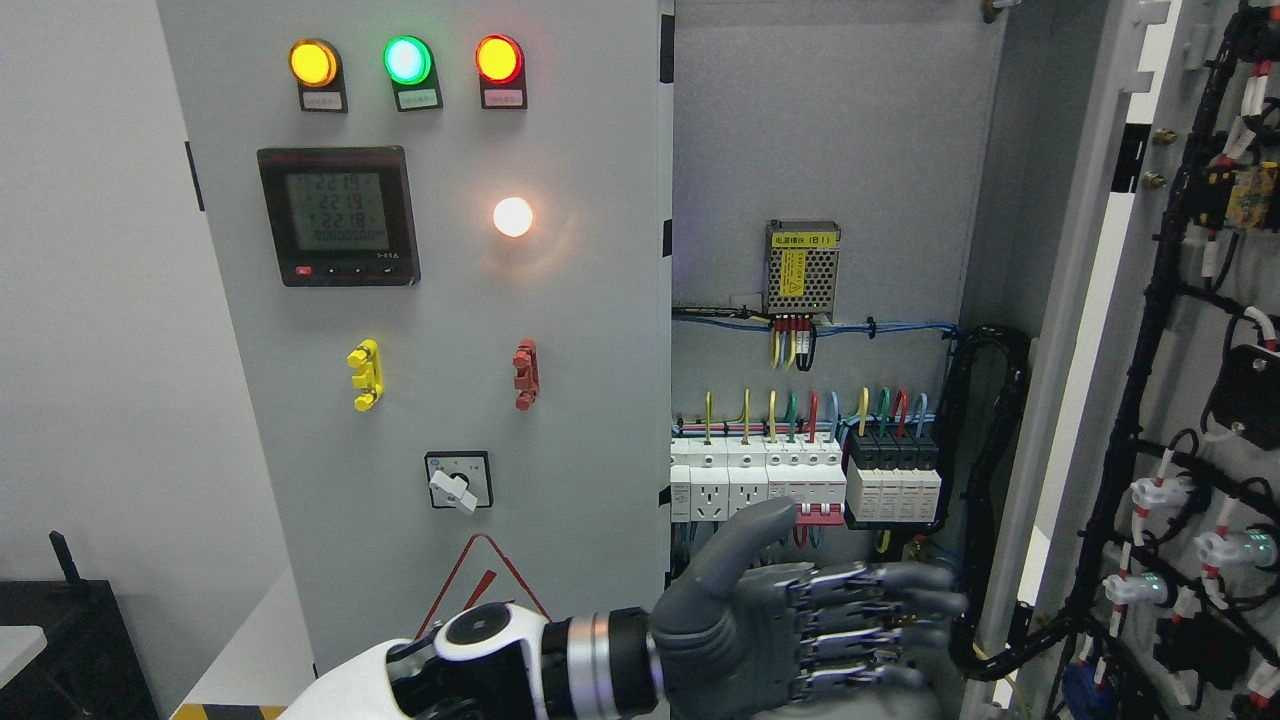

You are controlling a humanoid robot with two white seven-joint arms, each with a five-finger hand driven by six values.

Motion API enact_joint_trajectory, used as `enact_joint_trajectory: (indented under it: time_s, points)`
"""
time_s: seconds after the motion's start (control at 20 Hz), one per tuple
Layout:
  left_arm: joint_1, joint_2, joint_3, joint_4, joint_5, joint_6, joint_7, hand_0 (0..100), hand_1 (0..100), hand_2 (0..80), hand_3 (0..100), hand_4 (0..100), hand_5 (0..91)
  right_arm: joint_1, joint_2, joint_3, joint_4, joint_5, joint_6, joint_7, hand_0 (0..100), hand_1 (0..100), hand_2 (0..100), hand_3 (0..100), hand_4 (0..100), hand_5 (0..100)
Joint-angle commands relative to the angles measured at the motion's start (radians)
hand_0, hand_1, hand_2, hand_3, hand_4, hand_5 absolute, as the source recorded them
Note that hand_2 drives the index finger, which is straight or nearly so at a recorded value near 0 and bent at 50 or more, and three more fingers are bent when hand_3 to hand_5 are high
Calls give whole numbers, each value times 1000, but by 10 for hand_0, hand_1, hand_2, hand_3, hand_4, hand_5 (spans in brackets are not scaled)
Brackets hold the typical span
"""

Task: Open door with both hands
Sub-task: 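Withdraw the left hand from the door and lower it out of view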

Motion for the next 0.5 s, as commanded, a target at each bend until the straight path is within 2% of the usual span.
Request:
enact_joint_trajectory:
  time_s: [0.0,0.25,0.45]
  points:
    - [296,325,412,-102,-88,10,-78,0,0,0,0,0,0,0,0,0,-32,0,0,0,382,0,0,0,0,0]
    - [552,350,624,-56,-252,9,-88,0,0,0,0,0,0,0,0,0,-32,0,0,0,382,0,0,0,0,0]
    - [765,348,788,-4,-355,7,-143,0,0,0,0,0,0,0,0,0,-32,0,0,0,382,0,0,0,0,0]
